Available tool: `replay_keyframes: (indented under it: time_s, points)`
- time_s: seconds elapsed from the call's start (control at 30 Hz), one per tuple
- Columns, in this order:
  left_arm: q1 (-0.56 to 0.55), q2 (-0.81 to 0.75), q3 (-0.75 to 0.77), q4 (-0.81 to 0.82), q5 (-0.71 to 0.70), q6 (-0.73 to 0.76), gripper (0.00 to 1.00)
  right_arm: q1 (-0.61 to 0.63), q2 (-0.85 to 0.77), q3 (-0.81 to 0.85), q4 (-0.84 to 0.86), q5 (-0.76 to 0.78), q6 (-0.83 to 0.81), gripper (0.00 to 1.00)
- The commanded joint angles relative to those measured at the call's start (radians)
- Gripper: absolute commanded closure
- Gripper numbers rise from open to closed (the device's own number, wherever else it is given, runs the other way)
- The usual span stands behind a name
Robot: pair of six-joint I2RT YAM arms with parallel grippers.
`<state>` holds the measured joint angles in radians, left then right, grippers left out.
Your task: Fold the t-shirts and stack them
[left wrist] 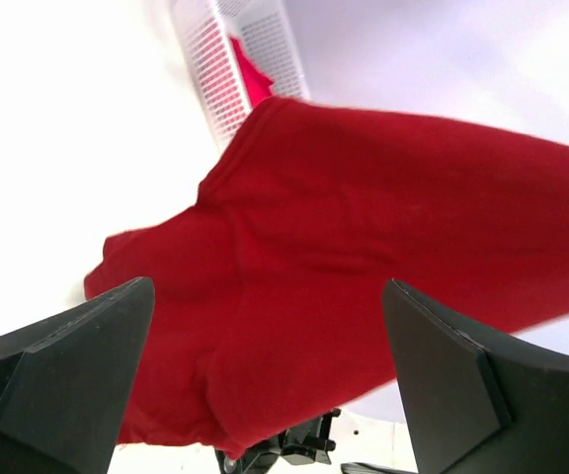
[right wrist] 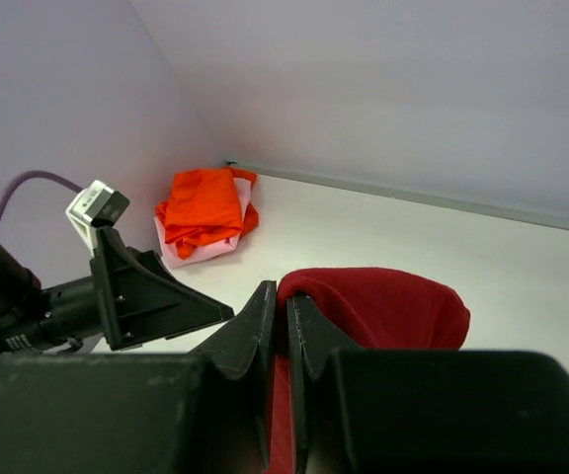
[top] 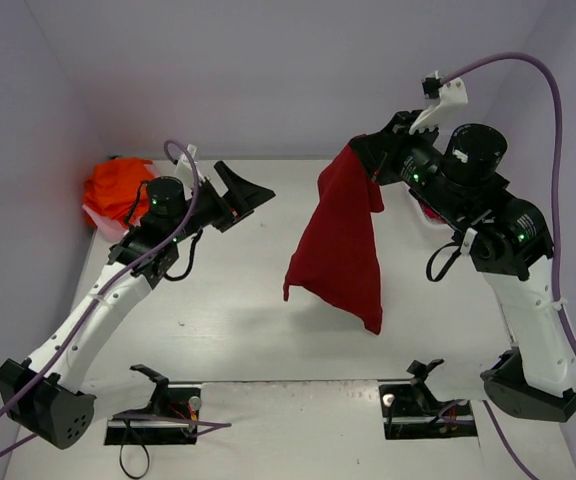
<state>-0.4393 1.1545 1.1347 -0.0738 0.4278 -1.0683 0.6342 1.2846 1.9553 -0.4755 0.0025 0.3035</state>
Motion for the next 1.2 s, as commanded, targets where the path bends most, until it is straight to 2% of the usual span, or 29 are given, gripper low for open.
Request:
replay_keyframes:
  time_s: [0.0, 0.37, 0.6, 0.93, 1.03, 1.07, 1.13, 1.17]
  points:
    - [-0.013, -0.03, 0.031, 0.022, 0.006, 0.044, 0.07, -0.005, 0.012, 0.04, 0.123, 0.014, -0.018, 1.0]
    - [-0.061, 0.005, -0.021, 0.057, 0.012, 0.047, 0.07, -0.005, 0.127, 0.217, 0.121, 0.034, -0.03, 1.0]
    - [-0.091, 0.019, -0.075, 0.111, 0.003, 0.03, 0.07, -0.008, 0.142, 0.229, 0.135, 0.148, -0.053, 1.0]
    - [-0.151, 0.089, -0.107, 0.216, -0.03, -0.005, 0.07, -0.007, 0.13, 0.208, 0.153, 0.12, -0.043, 1.0]
    - [-0.183, 0.134, -0.09, 0.247, -0.035, -0.007, 0.13, -0.008, 0.127, 0.195, 0.156, 0.123, -0.038, 1.0]
    - [-0.191, 0.145, -0.084, 0.255, -0.035, -0.007, 0.23, -0.007, 0.125, 0.189, 0.156, 0.123, -0.037, 1.0]
    - [-0.208, 0.181, -0.075, 0.284, -0.024, -0.013, 0.34, -0.008, 0.122, 0.185, 0.156, 0.119, -0.035, 1.0]
    - [-0.214, 0.189, -0.07, 0.296, -0.023, -0.019, 0.5, -0.008, 0.119, 0.18, 0.156, 0.119, -0.037, 1.0]
